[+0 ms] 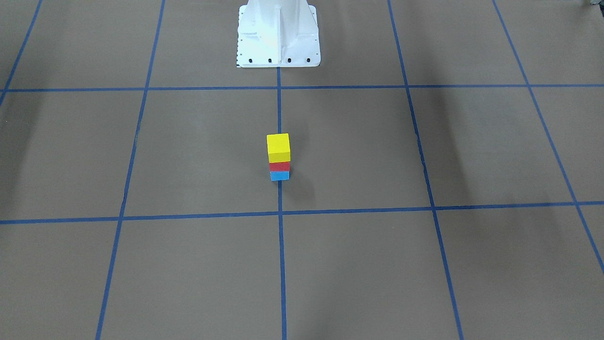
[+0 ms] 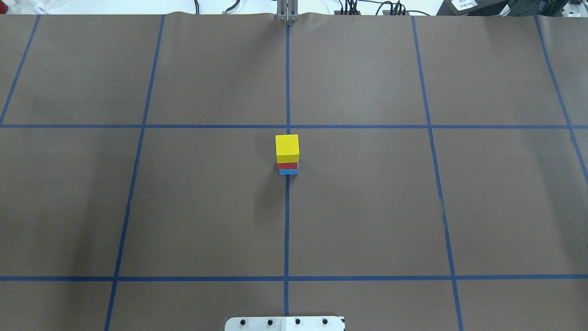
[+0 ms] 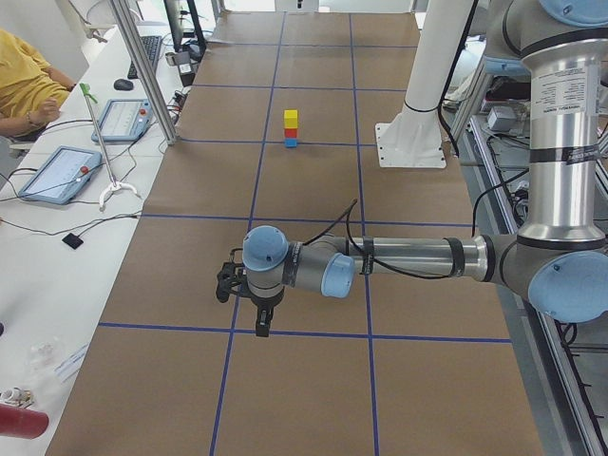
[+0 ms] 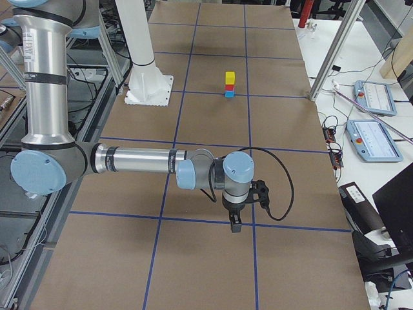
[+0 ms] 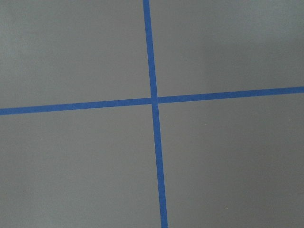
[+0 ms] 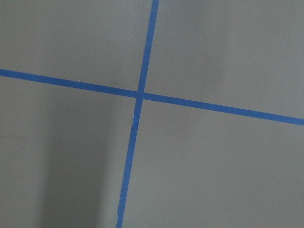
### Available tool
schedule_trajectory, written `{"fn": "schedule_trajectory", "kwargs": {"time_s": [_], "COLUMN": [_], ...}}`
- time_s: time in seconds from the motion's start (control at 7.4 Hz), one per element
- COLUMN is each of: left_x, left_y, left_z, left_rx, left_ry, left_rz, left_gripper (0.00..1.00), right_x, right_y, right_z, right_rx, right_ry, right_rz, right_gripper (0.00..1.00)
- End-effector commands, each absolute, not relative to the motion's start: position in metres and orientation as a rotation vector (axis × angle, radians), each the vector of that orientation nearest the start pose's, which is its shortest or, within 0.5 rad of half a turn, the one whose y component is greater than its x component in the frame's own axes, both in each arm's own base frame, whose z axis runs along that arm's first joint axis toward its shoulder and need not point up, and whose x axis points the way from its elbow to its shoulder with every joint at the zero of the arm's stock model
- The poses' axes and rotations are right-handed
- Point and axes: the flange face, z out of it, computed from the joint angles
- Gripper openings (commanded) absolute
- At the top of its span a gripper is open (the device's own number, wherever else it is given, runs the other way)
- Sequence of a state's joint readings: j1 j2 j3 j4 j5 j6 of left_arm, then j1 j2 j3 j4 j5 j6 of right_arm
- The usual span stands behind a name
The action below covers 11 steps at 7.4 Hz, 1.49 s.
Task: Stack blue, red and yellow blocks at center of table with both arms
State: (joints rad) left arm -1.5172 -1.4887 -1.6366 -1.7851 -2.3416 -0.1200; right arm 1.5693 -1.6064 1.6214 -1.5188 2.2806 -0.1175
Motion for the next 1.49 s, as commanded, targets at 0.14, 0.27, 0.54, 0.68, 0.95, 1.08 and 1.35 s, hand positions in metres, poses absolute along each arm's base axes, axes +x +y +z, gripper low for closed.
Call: {"fn": "schedule_trajectory", "kwargs": {"time_s": [0.14, 0.27, 0.54, 0.68, 0.95, 1.08, 1.35], "left_x": [-0.042, -0.043, -0.042, -0.042, -0.042, -0.042, -0.042], "left_y": [-0.487, -0.485, -0.479, -0.48, -0.481, -0.483, -0.483], "left_z": [0.636, 0.646, 0.651, 0.648, 0.642, 0.64, 0.641], "left_rx": [0.152, 0.118, 0.08, 0.089, 0.105, 0.11, 0.108], "left_ry": [0.674, 0.671, 0.679, 0.68, 0.681, 0.681, 0.681], "left_rz": [0.014, 0.005, -0.004, -0.001, 0.005, 0.006, 0.006], "left_gripper": [1.0, 1.0, 1.0, 1.0, 1.0, 1.0, 1.0], "right_x": [0.067, 0.067, 0.067, 0.067, 0.067, 0.067, 0.067], "right_y": [-0.487, -0.484, -0.483, -0.482, -0.484, -0.483, -0.482], "right_z": [0.644, 0.647, 0.646, 0.647, 0.642, 0.64, 0.64], "right_rx": [0.1, 0.092, 0.094, 0.096, 0.111, 0.115, 0.116], "right_ry": [-0.714, -0.714, -0.714, -0.714, -0.718, -0.719, -0.718], "right_rz": [-0.123, -0.119, -0.12, -0.121, -0.126, -0.128, -0.13], "right_gripper": [1.0, 1.0, 1.0, 1.0, 1.0, 1.0, 1.0]}}
